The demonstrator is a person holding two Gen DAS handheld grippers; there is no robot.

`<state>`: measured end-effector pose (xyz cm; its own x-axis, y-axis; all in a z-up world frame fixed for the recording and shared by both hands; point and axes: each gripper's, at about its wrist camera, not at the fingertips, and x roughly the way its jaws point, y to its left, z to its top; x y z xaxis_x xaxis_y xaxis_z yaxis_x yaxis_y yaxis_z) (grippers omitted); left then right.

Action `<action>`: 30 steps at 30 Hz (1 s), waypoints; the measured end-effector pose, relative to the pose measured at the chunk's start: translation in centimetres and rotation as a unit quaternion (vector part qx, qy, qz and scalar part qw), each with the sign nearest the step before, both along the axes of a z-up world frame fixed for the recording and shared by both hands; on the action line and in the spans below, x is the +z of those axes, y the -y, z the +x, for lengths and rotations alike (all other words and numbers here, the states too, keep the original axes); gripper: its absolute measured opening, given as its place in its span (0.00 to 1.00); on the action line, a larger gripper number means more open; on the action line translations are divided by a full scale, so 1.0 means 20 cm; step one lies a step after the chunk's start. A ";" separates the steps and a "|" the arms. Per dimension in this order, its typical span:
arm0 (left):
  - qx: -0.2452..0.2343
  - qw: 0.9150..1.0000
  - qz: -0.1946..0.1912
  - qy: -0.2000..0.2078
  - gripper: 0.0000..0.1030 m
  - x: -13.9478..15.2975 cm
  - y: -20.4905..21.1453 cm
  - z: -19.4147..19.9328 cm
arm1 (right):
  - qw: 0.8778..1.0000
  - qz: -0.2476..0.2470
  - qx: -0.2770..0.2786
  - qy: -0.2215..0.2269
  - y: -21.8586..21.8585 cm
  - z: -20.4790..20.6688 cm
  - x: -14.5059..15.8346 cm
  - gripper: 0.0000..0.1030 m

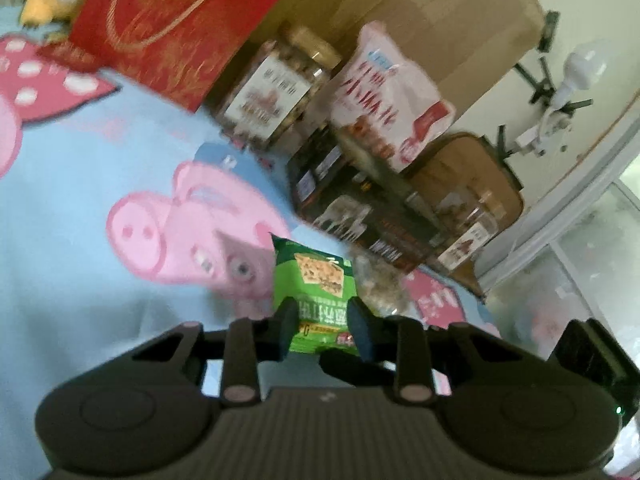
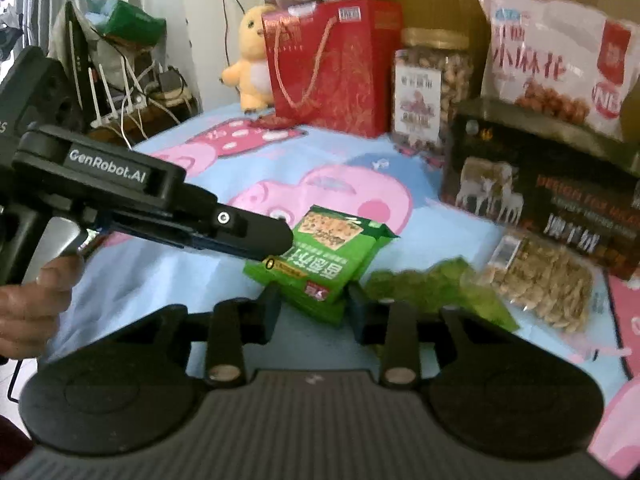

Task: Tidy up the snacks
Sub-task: 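Carry the green packet into the tin box and open the left tool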

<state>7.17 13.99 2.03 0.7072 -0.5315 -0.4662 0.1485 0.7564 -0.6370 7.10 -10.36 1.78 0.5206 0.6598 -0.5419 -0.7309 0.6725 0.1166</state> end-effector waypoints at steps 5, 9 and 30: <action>-0.014 0.999 0.030 0.019 0.27 0.13 0.09 0.14 | 0.999 0.012 -0.018 0.040 0.03 0.03 0.07 0.35; -0.026 0.997 0.051 0.046 0.27 0.27 0.20 0.32 | 0.997 0.019 -0.043 0.064 0.10 0.15 0.16 0.33; -0.021 0.998 0.056 0.010 0.27 0.22 0.41 1.00 | 0.985 0.061 -0.162 0.008 0.24 0.86 0.15 0.32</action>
